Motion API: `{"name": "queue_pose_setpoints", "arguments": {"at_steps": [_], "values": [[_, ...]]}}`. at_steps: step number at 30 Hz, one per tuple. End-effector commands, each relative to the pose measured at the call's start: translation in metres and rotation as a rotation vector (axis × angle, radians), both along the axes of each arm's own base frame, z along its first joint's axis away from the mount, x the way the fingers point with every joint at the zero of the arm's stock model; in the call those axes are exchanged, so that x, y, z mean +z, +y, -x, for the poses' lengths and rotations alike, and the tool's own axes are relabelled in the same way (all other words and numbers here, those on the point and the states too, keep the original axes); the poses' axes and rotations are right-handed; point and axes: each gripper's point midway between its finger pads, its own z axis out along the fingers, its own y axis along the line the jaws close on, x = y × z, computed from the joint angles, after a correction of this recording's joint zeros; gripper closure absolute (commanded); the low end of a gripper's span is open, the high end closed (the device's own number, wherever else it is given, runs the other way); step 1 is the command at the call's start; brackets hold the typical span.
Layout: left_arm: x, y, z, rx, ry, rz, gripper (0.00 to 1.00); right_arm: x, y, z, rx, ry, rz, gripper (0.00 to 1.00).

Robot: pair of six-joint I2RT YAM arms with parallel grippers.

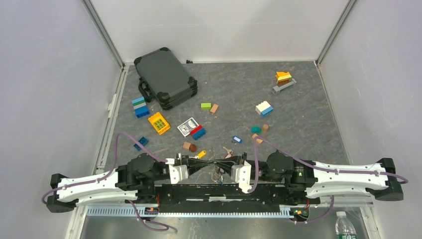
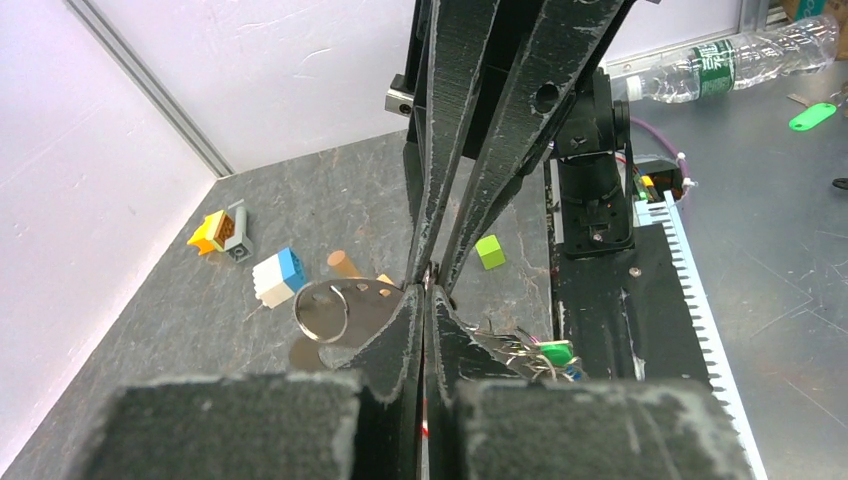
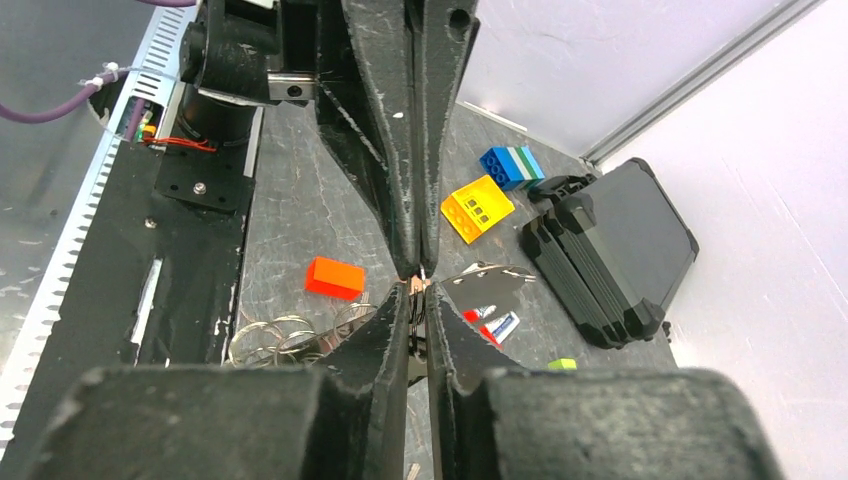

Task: Remove the keys from the keyring

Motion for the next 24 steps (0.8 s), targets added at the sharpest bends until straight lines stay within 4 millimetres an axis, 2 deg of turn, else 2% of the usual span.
{"name": "queue_pose_setpoints", "arguments": {"at_steps": [1, 7, 11, 19, 22, 24], "values": [[0.0219, -0.0008, 0.0039, -0.020, 0.006, 0.086, 0.98, 0.0095, 0.0039, 0.0015, 0.004, 0.017, -0.053, 0.88], [0.0227, -0.0003, 0.0032, -0.016, 0.001, 0.088, 0.98, 0.0064, 0.0021, -0.0022, -0.020, 0.022, -0.042, 0.82], [0.0230, 0.0001, 0.0035, -0.016, 0.000, 0.089, 0.98, 0.0059, 0.0002, -0.0035, -0.029, 0.024, -0.040, 0.86], [0.0245, 0.0011, 0.0037, -0.016, 0.000, 0.092, 0.98, 0.0034, -0.0024, -0.0065, -0.049, 0.032, -0.036, 0.86], [0.0243, 0.0014, 0.0033, -0.014, -0.002, 0.089, 0.98, 0.0010, -0.0031, -0.0076, -0.056, 0.032, -0.028, 0.91], [0.0249, 0.0019, 0.0027, -0.011, -0.003, 0.091, 0.98, 0.0007, -0.0040, -0.0082, -0.059, 0.030, -0.025, 1.00]]}}
